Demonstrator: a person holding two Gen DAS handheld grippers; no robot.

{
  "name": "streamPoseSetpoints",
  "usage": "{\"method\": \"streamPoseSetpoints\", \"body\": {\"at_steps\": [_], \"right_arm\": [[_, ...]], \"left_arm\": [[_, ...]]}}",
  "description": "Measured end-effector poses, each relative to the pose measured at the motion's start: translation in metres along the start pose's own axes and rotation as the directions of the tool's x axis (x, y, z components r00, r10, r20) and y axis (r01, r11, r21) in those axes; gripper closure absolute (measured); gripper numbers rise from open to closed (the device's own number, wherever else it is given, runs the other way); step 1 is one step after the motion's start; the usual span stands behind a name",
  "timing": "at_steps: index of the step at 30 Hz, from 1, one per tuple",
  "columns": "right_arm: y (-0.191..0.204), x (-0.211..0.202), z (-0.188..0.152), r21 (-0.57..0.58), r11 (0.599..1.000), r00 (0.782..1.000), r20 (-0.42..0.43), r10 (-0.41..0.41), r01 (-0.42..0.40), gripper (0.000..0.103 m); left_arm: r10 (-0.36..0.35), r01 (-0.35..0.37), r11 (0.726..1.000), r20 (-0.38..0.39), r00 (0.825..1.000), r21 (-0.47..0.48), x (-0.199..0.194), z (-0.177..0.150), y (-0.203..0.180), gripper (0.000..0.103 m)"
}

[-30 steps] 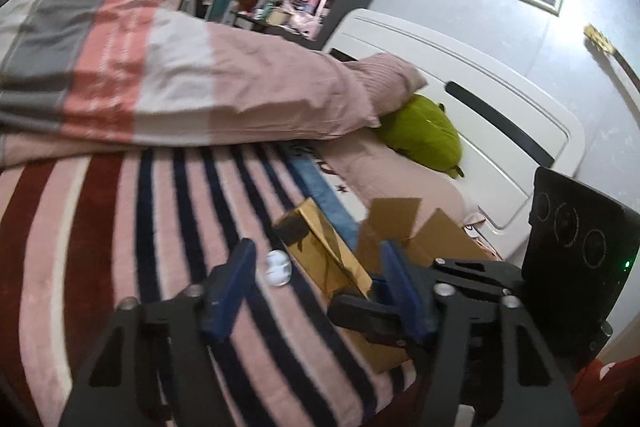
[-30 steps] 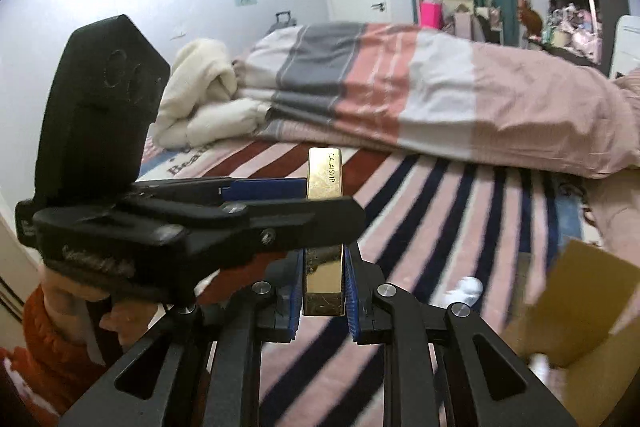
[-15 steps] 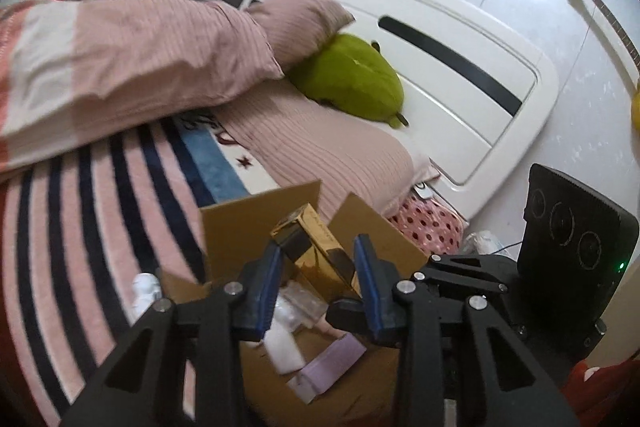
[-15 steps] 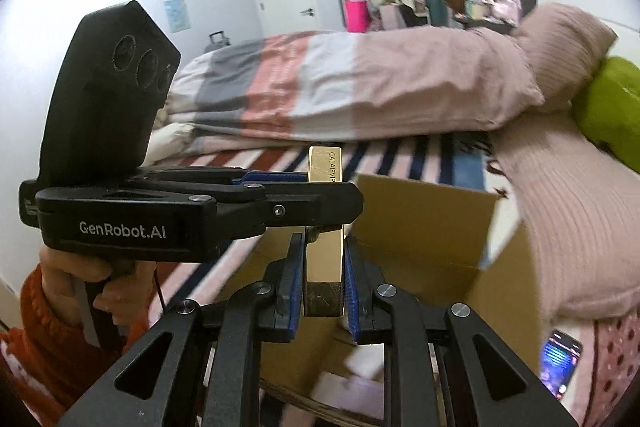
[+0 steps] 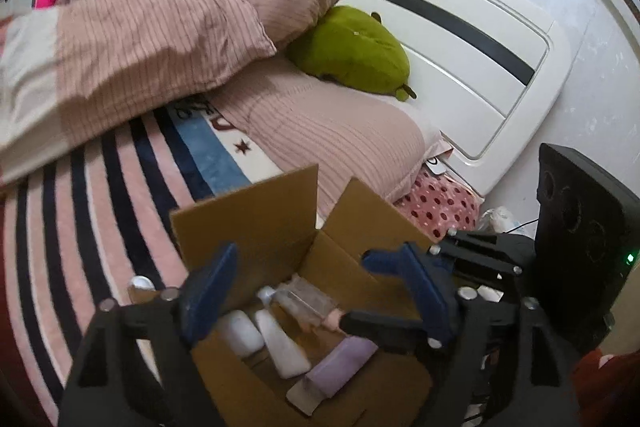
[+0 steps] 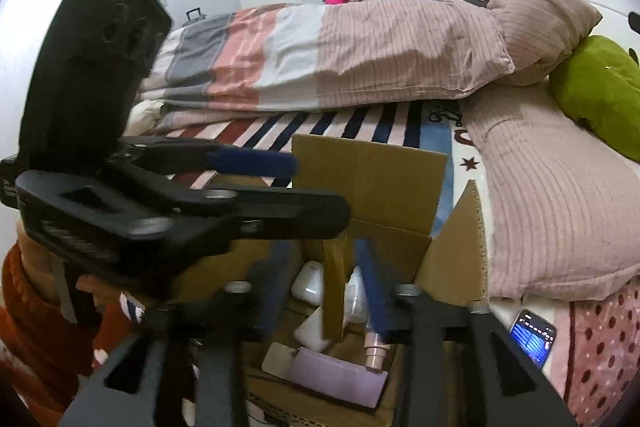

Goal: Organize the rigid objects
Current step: 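Carry the gold box into the cardboard box and release it, then reach down and grasp the white contact-lens case with the right gripper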

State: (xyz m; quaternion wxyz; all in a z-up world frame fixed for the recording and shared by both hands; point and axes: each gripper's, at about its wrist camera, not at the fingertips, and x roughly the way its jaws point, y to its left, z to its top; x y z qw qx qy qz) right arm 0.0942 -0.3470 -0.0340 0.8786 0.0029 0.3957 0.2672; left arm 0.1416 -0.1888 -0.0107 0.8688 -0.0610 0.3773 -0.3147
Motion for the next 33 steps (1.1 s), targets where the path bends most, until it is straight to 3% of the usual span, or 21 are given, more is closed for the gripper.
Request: {"method": "streamPoseSetpoints", "body": {"at_steps": [8, 13, 20, 29, 33], "right_arm": [[0.011, -0.011, 0.002, -0.022, 1.000, 1.000, 0.012, -0.021, 0.022, 0.046], [0.028, -0.017, 0.007, -0.053, 0.998, 0.999, 0.015, -0.041, 0.042, 0.046], [0.082, -0.016, 0.024, -0.107, 0.994, 0.999, 0.043, -0.004, 0.008, 0.046], [0.178, 0.047, 0.037, -0.185, 0.976, 0.993, -0.033, 0.112, -0.116, 0.046], [0.200, 0.091, 0.030, -0.163, 0.977, 0.987, -0.104, 0.121, -0.137, 0.046]], "left_arm": [[0.084, -0.083, 0.996, 0.061, 0.995, -0.008, -0.052, -0.007, 0.013, 0.013], [0.130, -0.129, 0.991, 0.094, 0.987, -0.021, -0.083, -0.020, 0.024, 0.012], [0.198, -0.186, 0.979, 0.157, 0.967, -0.089, -0.133, -0.050, 0.064, 0.012], [0.325, -0.295, 0.939, 0.173, 0.930, -0.179, -0.178, -0.106, 0.131, 0.012], [0.351, -0.315, 0.924, 0.151, 0.924, -0.217, -0.181, -0.131, 0.160, 0.012]]}}
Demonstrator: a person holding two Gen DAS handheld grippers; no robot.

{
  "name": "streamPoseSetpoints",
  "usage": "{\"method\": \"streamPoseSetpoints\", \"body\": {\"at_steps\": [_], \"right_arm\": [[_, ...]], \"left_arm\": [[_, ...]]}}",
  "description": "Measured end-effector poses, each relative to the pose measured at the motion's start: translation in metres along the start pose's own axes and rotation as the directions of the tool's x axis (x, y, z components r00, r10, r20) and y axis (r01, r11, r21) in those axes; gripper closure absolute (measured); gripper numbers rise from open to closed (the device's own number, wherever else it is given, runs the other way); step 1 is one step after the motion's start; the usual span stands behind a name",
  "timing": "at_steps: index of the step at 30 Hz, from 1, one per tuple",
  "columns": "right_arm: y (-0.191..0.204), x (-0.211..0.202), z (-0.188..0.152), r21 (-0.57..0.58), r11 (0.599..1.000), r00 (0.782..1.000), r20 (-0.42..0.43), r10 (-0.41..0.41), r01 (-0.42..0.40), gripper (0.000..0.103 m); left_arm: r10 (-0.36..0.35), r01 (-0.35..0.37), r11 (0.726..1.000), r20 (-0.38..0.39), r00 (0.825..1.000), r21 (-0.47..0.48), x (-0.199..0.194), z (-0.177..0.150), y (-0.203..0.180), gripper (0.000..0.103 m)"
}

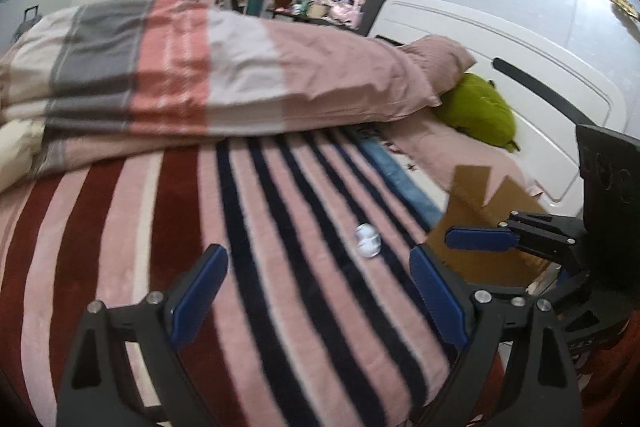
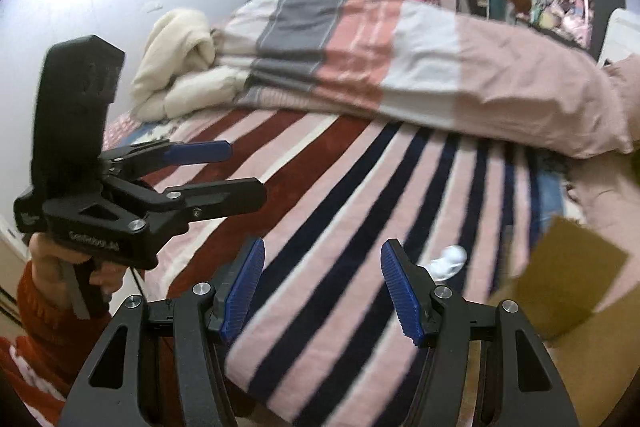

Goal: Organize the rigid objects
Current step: 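Reach down and grasp the white contact-lens case with the right gripper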

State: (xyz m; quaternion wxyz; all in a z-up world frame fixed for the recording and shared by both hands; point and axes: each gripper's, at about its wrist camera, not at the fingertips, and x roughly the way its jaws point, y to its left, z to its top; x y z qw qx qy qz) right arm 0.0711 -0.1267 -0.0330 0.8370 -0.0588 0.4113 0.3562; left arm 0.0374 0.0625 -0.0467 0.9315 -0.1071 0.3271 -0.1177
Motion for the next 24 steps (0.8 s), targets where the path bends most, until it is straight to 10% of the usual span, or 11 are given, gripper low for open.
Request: {"method": "streamPoseSetpoints", "body": {"at_steps": [6, 16, 24], "right_arm": [[-0.020, 0.068, -0.017, 0.161, 0.975, 0.987, -0.079, -0.139, 0.150, 0.046], [-0.093, 0.140, -0.035, 0.255, 0.846, 0.883, -0.155, -0.442, 0.468, 0.046], [-0.122, 0.160, -0.037, 0.272, 0.808, 0.852, -0.184, -0.490, 0.523, 0.061]], "left_arm": [[-0.023, 0.022, 0.999, -0.013, 1.000, -0.039, 0.011, -0.021, 0.035, 0.012], [-0.099, 0.098, 0.994, -0.005, 0.995, -0.043, 0.026, -0.031, 0.054, 0.012], [-0.098, 0.098, 0.994, -0.011, 0.995, -0.039, 0.033, -0.030, 0.054, 0.012]]}}
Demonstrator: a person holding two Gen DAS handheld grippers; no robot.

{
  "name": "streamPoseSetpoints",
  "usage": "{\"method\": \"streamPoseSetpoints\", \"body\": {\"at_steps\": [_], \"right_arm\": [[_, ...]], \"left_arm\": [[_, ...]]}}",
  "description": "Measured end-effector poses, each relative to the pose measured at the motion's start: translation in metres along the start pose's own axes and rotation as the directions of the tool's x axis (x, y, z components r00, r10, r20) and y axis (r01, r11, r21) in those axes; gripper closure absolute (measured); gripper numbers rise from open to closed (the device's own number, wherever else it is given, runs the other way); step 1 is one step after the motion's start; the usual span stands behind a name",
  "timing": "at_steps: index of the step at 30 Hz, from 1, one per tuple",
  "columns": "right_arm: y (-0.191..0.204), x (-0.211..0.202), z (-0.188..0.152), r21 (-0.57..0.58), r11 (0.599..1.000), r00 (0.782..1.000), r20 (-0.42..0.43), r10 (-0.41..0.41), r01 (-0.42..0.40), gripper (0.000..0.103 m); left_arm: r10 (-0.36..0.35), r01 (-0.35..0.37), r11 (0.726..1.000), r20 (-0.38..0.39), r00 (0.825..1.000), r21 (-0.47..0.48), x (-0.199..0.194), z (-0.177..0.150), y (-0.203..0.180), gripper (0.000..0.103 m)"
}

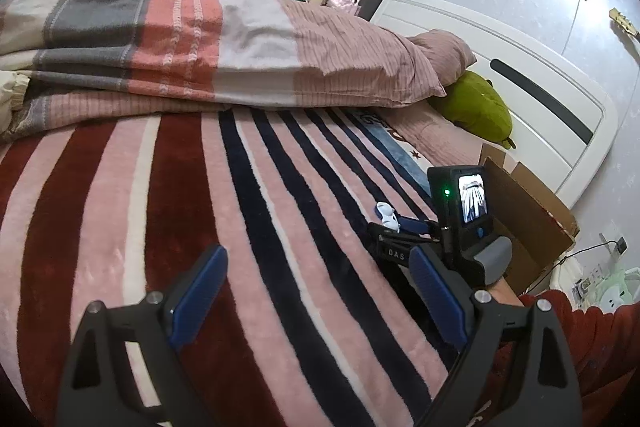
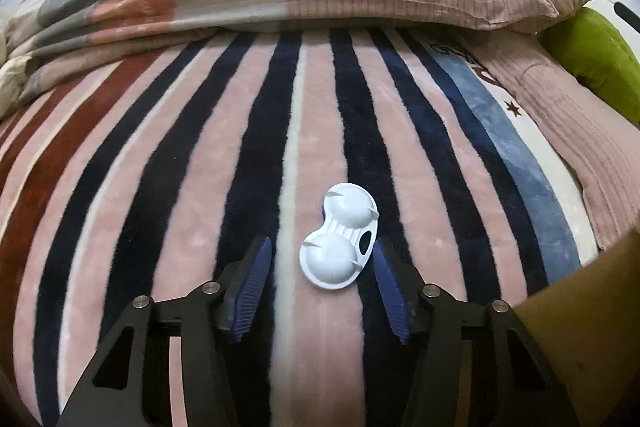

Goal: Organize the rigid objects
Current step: 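Reach down and grasp the white contact-lens case with the right gripper, then carry the lens case into the cardboard box and release it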

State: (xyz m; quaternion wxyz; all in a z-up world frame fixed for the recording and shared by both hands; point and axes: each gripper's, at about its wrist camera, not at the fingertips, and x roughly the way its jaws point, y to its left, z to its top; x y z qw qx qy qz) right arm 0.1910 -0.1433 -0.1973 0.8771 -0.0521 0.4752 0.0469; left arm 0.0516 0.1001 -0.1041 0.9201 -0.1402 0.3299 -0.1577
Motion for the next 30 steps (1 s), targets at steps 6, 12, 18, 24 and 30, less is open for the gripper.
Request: {"method": "streamPoseSetpoints", "body": {"at_steps": [6, 12, 18, 24, 30], "right_arm": [[0.007, -0.014, 0.001, -0.023, 0.998, 0.998, 0.037, 0.055, -0.055, 0.073], [0.034, -0.067, 0.002, -0.151, 0.957, 0.962, 0.079, 0.261, -0.248, 0.073], [0.056, -0.149, -0.004, -0.316, 0.859, 0.882, 0.114, 0.457, -0.404, 0.074], [0.032, -0.210, -0.017, -0.385, 0.810, 0.827, 0.174, 0.534, -0.442, 0.074], [-0.026, -0.236, -0.026, -0.376, 0.835, 0.825, 0.249, 0.508, -0.401, 0.074]], "left_arm": [[0.012, -0.012, 1.000, -0.005, 1.000, -0.005, 0.001, 0.002, 0.001, 0.012], [-0.002, 0.002, 0.999, 0.008, 1.000, -0.033, -0.009, 0.010, -0.002, 0.012], [-0.054, 0.054, 0.998, 0.031, 0.998, -0.017, -0.024, 0.023, -0.030, 0.012], [-0.135, 0.134, 0.991, 0.038, 0.990, 0.018, -0.022, 0.037, -0.079, 0.036], [-0.212, 0.211, 0.975, -0.005, 0.977, 0.068, 0.003, 0.053, -0.140, 0.068]]}}
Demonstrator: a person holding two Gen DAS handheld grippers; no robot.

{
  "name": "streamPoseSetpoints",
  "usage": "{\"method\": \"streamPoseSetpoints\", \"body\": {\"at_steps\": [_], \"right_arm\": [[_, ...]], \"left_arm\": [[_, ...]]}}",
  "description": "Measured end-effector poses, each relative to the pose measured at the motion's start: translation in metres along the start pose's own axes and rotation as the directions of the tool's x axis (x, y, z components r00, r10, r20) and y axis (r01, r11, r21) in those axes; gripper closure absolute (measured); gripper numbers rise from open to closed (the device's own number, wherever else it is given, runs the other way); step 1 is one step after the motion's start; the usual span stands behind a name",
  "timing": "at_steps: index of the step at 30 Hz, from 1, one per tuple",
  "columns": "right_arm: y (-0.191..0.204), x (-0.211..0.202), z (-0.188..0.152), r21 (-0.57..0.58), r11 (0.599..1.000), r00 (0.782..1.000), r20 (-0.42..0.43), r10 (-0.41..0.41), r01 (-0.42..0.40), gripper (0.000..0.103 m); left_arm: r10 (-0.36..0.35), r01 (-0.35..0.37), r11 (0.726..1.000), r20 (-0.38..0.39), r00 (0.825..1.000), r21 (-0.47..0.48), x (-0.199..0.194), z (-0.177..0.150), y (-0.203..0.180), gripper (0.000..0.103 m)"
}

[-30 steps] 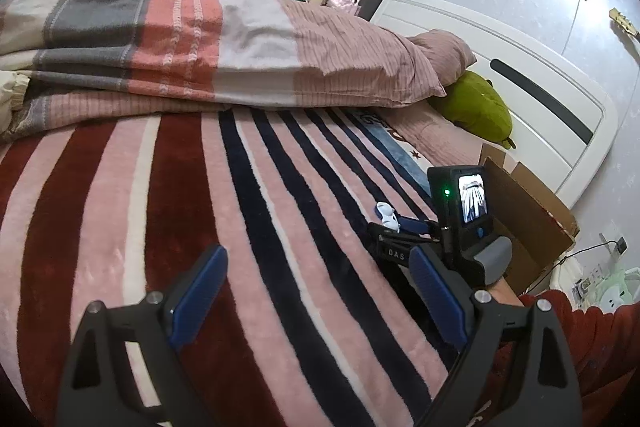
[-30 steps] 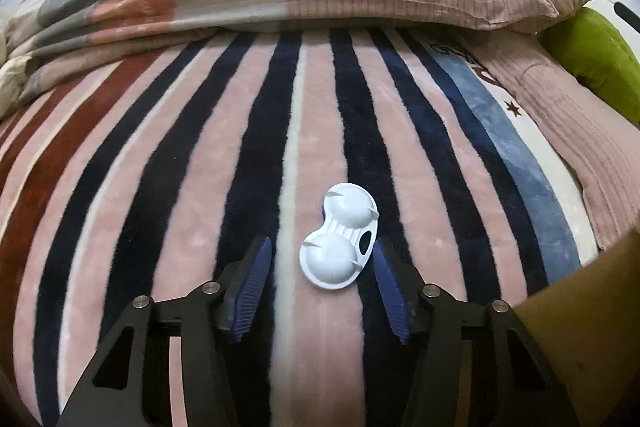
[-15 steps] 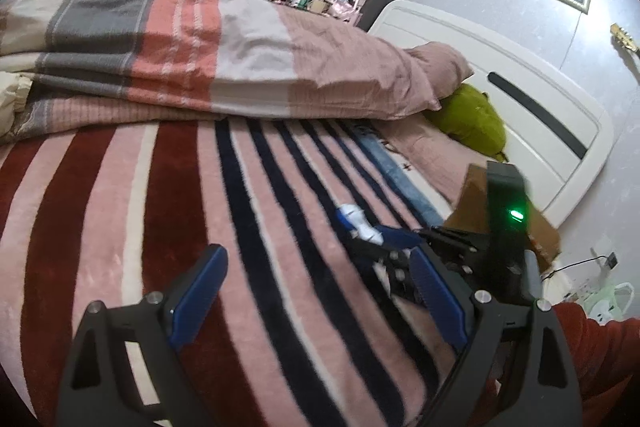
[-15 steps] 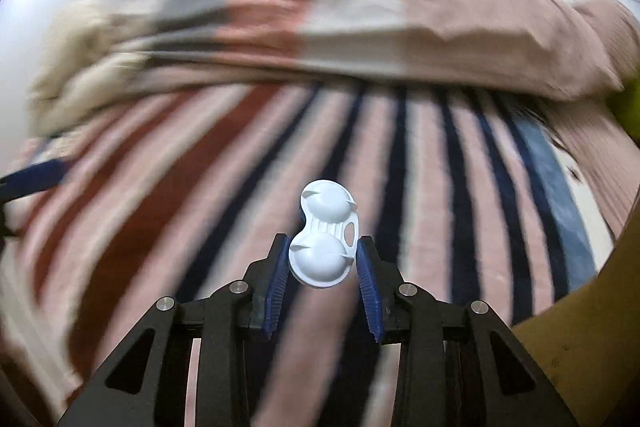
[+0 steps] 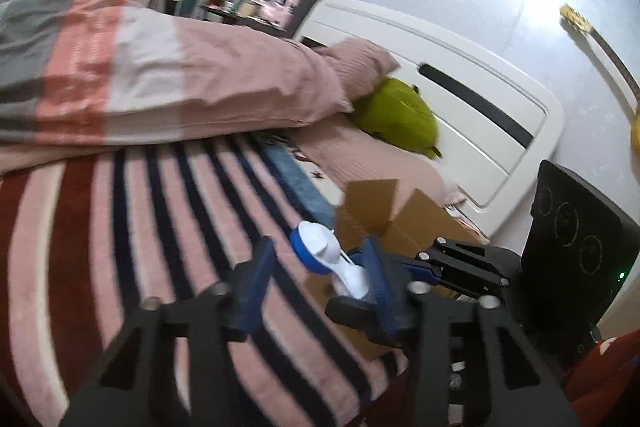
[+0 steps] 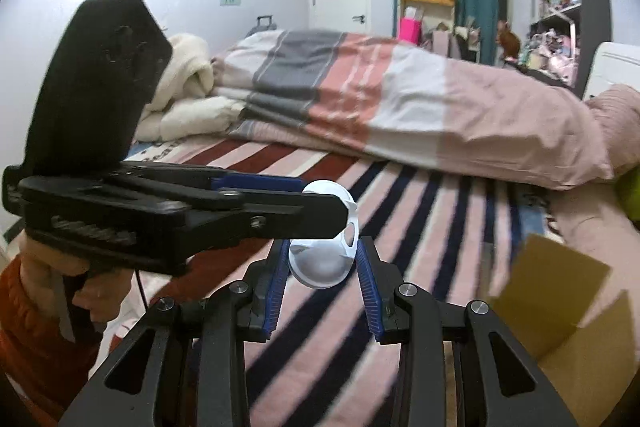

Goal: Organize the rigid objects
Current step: 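Carry the lens case into the cardboard box and release it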

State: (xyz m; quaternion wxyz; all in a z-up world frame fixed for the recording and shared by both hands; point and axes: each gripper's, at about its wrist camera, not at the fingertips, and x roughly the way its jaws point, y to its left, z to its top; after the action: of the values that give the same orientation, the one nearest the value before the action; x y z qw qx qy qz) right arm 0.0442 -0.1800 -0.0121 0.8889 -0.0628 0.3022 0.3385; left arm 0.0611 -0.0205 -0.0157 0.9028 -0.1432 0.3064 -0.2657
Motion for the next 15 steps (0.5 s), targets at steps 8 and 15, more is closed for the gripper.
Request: {"method": "streamPoseSetpoints", "body": {"at_steps": [8, 15], "right_arm": [[-0.072, -0.043, -0.020, 0.062, 0.995, 0.997, 0.018, -0.078, 0.076, 0.074], [-0.117, -0.054, -0.033, 0.101, 0.988, 0.993, -0.043, -0.113, 0.117, 0.073]], "left_arm": [[-0.052, 0.061, 0.994, -0.095, 0.994, 0.095, 0.072, 0.025, -0.069, 0.074], [-0.059, 0.081, 0.990, -0.177, 0.983, 0.118, 0.121, 0.032, -0.097, 0.074]]}}
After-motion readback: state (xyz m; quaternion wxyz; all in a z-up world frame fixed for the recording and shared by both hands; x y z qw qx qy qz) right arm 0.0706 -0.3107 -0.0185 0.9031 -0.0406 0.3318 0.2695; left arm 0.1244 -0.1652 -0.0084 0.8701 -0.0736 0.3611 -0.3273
